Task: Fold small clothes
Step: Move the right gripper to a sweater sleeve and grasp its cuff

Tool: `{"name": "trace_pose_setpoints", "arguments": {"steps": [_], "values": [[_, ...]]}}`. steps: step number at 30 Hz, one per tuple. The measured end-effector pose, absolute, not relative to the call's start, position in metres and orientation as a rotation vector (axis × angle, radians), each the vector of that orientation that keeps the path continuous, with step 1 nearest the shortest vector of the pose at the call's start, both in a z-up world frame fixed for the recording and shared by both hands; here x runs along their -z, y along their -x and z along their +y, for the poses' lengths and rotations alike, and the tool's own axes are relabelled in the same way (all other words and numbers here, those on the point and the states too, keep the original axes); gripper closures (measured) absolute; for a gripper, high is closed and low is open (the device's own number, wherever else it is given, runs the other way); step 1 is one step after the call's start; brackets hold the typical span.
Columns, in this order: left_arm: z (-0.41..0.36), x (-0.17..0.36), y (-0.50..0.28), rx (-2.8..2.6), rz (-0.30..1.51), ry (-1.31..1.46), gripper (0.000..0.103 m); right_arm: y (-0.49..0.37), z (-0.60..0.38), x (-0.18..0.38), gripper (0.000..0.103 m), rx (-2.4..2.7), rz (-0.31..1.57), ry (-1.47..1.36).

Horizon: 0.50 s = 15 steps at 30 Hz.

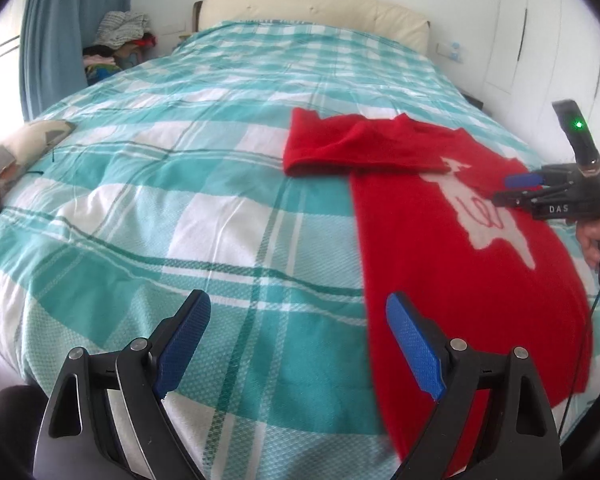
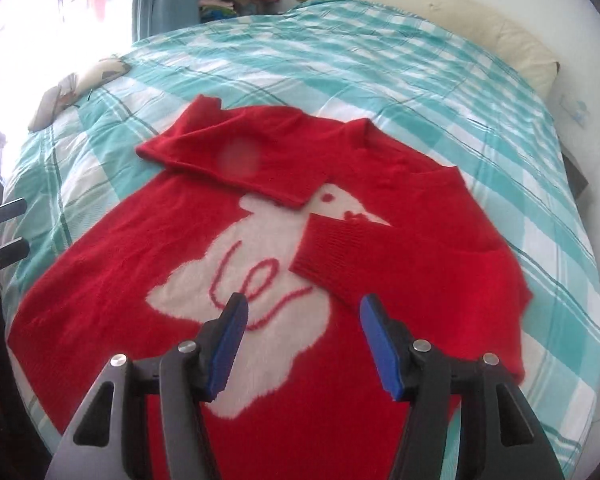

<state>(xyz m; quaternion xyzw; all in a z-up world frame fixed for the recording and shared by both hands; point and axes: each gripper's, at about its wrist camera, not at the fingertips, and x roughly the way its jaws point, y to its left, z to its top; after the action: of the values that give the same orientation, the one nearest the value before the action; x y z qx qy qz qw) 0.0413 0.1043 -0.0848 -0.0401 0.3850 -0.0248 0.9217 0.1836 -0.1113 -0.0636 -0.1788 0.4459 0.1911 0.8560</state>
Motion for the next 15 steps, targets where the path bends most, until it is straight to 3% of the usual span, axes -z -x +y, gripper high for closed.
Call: {"name": "trace_pose_setpoints", "arguments": {"steps": [2, 4, 5, 6, 8, 15], "values": [[0.111, 0.089, -0.046, 0.036, 0.815, 0.112, 0.012, -0.199, -0.099, 0.084, 0.045, -0.405, 0.961, 0.404], [0.117, 0.087, -0.048, 0.032, 0.798, 0.139, 0.012, -0.214, -0.099, 0.1, 0.055, -0.392, 0.99, 0.386], [0.118, 0.087, -0.049, 0.029, 0.795, 0.141, 0.012, -0.221, -0.106, 0.101, 0.063, -0.387, 0.998, 0.335], [0.118, 0.088, -0.05, 0.025, 0.797, 0.14, 0.012, -0.226, -0.116, 0.099, 0.081, -0.365, 1.003, 0.282], [0.117, 0.091, -0.052, 0.025, 0.813, 0.141, 0.012, -0.229, -0.139, 0.086, 0.094, -0.317, 0.987, 0.191], [0.118, 0.089, -0.05, 0.013, 0.801, 0.137, 0.012, -0.183, -0.291, -0.006, 0.096, -0.047, 0.778, -0.017]]}}
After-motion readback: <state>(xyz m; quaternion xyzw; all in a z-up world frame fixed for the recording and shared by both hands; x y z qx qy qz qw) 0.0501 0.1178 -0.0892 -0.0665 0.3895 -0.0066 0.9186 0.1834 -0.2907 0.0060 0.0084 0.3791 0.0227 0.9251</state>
